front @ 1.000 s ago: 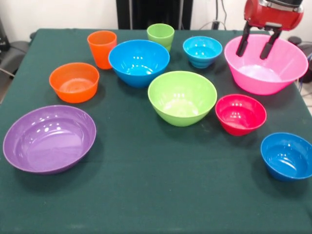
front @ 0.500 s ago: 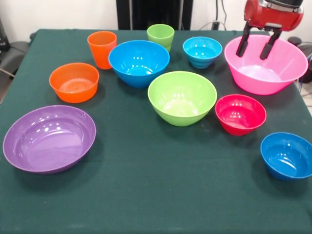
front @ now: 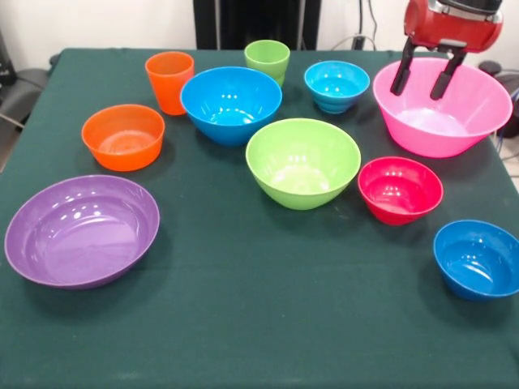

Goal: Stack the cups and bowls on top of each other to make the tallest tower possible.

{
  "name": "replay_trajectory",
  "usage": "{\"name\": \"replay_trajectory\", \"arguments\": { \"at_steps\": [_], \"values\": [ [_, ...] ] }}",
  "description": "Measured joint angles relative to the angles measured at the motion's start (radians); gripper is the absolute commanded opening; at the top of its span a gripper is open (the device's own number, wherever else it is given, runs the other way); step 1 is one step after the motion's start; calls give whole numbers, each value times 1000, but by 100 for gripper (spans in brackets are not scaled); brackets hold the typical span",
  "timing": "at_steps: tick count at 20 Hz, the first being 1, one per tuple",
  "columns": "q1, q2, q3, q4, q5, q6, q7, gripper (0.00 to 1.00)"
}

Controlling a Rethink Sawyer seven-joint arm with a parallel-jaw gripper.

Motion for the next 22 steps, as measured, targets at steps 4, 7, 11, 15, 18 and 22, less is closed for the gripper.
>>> {"name": "replay_trajectory", "arguments": {
  "at_steps": [4,7,11,15,18,22],
  "values": [
    [-1,-1,0,3,0,0,0,100],
    [-1,-7,0,14,0,0,0,100],
    [-1,-25,0,40,0,0,0,100],
    [-1,-38,0,57,0,0,0,100],
    [-2,-51,1,70,0,0,0,100],
    [-8,-58,3,77,0,0,0,100]
  ]
}}
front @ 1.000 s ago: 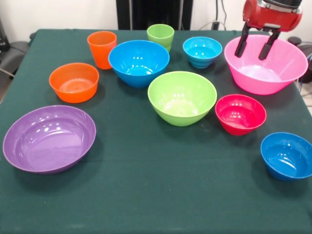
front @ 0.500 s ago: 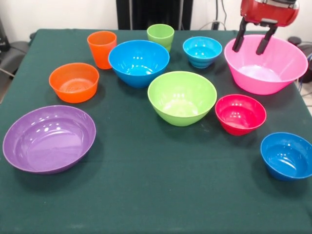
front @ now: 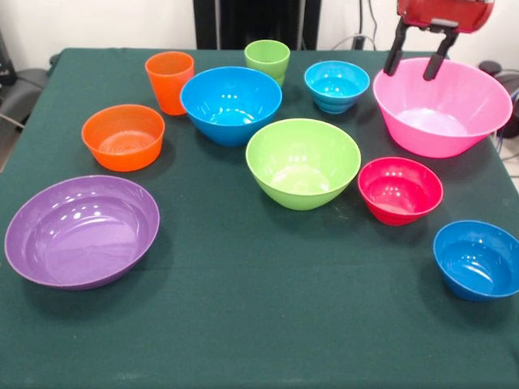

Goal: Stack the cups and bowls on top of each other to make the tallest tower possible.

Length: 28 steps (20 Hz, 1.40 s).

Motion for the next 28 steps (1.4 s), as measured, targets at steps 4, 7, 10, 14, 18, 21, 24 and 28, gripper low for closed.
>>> {"name": "replay_trajectory", "arguments": {
  "at_steps": [4,7,10,14,18,21,24,28],
  "values": [
    [-11,-9,5,4,0,0,0,100],
    [-24,-13,8,7,0,0,0,100],
    [-34,-11,10,9,0,0,0,100],
    [-45,-3,12,9,0,0,0,100],
    [-56,12,16,9,0,0,0,100],
    [-61,22,17,9,0,0,0,100],
    [-62,31,18,10,0,-5,0,100],
    [-62,53,19,19,0,-53,0,100]
  ]
}}
